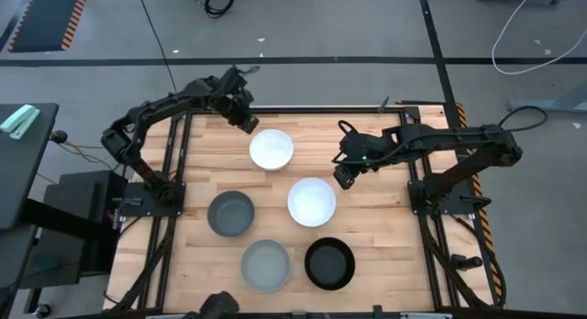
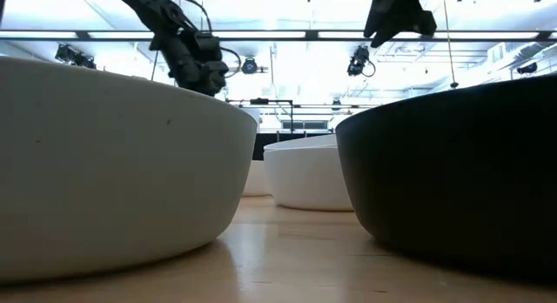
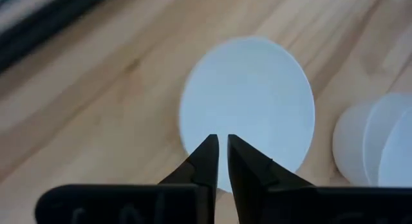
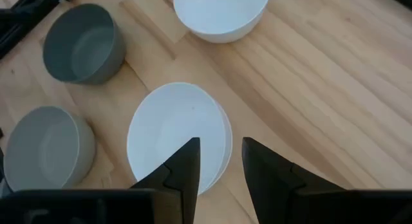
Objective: Nest bowls inside each other
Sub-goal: Stack the top white bowl on top of the bottom white bowl
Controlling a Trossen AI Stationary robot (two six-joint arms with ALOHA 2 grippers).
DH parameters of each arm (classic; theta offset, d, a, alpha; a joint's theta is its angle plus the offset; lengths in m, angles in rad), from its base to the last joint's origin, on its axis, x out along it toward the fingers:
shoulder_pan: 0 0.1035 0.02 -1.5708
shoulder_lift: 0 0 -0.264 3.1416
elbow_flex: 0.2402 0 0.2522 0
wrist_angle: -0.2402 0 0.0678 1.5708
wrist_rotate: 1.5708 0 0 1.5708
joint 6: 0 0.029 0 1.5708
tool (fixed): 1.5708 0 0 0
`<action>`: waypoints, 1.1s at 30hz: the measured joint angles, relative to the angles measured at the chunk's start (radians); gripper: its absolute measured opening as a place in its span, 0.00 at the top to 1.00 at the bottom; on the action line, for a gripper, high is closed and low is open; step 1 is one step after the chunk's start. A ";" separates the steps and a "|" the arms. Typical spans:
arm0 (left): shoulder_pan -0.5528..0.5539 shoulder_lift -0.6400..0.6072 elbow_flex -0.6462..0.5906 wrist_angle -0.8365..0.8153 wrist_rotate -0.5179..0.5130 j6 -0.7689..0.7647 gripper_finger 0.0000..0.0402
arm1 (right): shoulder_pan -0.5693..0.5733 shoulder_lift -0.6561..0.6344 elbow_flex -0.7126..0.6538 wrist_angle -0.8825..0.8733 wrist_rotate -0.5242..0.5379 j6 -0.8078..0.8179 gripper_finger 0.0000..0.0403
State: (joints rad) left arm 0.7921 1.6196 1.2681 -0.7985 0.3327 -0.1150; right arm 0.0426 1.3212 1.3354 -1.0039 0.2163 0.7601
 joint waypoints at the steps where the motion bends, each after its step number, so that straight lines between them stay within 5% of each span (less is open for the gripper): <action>1: -0.011 0.012 0.001 -0.003 -0.002 0.000 0.89 | -0.001 0.001 0.000 0.000 0.001 0.000 0.69; 8: -0.043 0.072 0.004 -0.001 -0.106 0.000 0.89 | 0.000 0.014 0.000 -0.001 0.002 -0.001 0.69; 33: -0.040 0.172 0.005 0.010 -0.137 -0.059 0.70 | 0.004 0.014 0.000 -0.001 0.002 0.005 0.69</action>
State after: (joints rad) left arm 0.7525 1.7918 1.2734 -0.7887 0.1957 -0.1741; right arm 0.0468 1.3357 1.3354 -1.0046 0.2180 0.7647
